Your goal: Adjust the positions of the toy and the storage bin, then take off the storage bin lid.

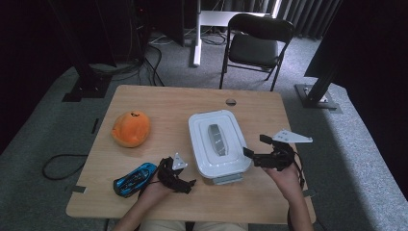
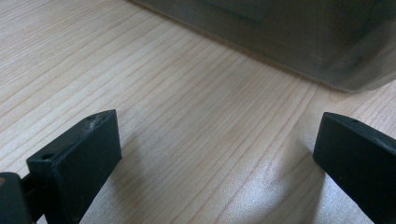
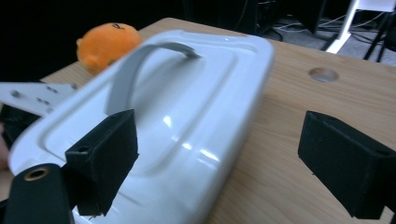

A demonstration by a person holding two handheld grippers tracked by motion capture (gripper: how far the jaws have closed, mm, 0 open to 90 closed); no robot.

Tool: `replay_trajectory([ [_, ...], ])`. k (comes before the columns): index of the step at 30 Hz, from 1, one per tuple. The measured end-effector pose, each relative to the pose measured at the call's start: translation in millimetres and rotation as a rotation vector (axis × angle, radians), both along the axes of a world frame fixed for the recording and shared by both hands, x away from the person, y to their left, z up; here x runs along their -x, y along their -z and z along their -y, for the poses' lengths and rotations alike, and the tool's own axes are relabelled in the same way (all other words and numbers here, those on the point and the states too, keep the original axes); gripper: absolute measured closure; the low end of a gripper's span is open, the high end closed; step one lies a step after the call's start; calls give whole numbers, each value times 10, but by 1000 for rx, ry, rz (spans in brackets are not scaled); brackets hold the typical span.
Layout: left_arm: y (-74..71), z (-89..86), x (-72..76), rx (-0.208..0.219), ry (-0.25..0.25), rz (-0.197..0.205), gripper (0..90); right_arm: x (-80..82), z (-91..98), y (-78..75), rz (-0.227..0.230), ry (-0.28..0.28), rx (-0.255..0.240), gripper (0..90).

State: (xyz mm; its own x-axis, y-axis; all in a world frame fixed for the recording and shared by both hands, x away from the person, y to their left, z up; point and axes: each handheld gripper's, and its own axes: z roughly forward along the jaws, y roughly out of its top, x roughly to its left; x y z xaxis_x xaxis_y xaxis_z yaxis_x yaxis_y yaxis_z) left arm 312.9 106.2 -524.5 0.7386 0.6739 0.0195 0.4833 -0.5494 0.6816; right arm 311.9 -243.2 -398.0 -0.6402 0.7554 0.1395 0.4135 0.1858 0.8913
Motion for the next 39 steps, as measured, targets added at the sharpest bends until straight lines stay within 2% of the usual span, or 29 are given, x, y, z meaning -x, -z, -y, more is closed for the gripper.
replay_trajectory([
  [2,0,0,0,0,0,0,15,-3,-99,-11,-5,-15,-8,118],
  [8,0,0,0,0,0,0,15,-10,-475,10,-18,-72,39,121],
  [9,0,0,0,0,0,0,15,-10,-475,10,-18,-72,39,121],
  [14,0,0,0,0,0,0,15,-34,-738,-6,-24,-100,72,159],
  [17,0,-1,0,0,0,0,15,-25,-880,6,-30,-96,143,210],
  [18,0,-1,0,0,0,0,15,-20,-900,-1,-27,-79,156,225],
  [21,1,0,0,2,-2,1,15,-20,-933,-11,-35,-77,164,252],
  [27,1,1,0,2,-2,0,15,-51,-976,19,-81,-59,173,272],
  [29,1,1,0,2,-2,1,15,-46,-990,30,-70,-31,190,295],
  [31,1,1,0,2,-2,1,15,-40,-994,31,-69,-28,186,307],
  [39,1,1,1,2,-2,1,15,-7,-1047,39,-42,19,226,358],
])
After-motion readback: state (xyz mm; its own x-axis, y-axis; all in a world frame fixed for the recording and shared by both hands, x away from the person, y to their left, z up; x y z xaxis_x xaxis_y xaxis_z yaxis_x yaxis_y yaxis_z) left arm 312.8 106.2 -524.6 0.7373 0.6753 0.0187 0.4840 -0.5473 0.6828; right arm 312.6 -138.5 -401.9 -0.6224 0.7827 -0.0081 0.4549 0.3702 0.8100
